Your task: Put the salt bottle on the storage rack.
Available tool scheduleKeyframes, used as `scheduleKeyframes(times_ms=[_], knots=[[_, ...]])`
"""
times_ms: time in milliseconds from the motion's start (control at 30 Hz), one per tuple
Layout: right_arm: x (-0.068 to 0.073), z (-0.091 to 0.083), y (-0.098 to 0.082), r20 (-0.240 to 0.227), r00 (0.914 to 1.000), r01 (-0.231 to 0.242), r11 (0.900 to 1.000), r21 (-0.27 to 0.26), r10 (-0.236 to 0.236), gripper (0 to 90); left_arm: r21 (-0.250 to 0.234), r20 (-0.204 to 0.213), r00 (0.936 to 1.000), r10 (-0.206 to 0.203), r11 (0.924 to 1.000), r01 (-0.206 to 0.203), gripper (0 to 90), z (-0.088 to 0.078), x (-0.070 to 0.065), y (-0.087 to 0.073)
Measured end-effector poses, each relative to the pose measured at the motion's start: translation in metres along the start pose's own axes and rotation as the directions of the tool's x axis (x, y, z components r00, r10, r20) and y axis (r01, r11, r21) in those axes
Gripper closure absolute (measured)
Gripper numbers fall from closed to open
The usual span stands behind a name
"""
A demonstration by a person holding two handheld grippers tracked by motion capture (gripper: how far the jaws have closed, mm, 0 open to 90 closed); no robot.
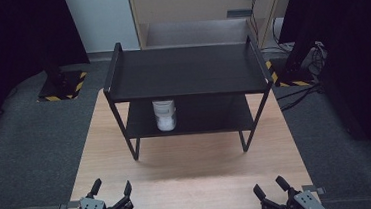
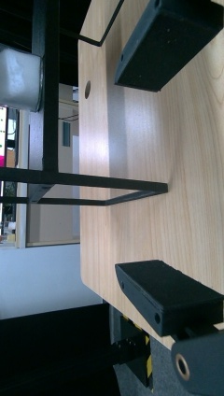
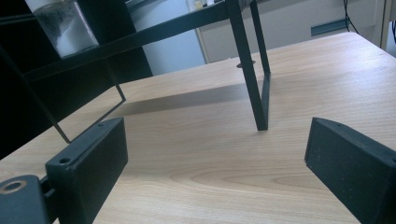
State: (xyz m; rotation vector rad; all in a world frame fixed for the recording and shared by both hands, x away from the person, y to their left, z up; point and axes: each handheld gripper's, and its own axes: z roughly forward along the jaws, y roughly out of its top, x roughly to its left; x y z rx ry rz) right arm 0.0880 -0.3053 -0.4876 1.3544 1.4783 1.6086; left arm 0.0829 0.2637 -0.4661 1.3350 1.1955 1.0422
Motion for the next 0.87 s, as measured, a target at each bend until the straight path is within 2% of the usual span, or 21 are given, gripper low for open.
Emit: scheduleKeyframes(times_ms=[467, 633, 867], knots=[[-0.004, 0.000, -0.003, 0.009, 0.9998, -0.017, 1.000, 0.001, 0.017, 6.1, 0.025, -0.009, 1.0000, -0.004, 0.9997, 0.004, 7.6, 0.004, 0.002, -0.003], [-0.004, -0.001, -0.003, 0.010, 0.9998, -0.018, 1.000, 0.000, 0.018, 6.1, 0.023, 0.004, 1.0000, 0.003, 0.9997, -0.003, 7.6, 0.005, 0.003, -0.002], [0.001, -0.014, -0.004, 0.007, 0.9997, -0.025, 0.999, -0.035, 0.025, 6.0, 0.015, 0.019, 0.9996, 0.020, 0.9997, -0.020, 7.2, 0.000, 0.004, 0.002]])
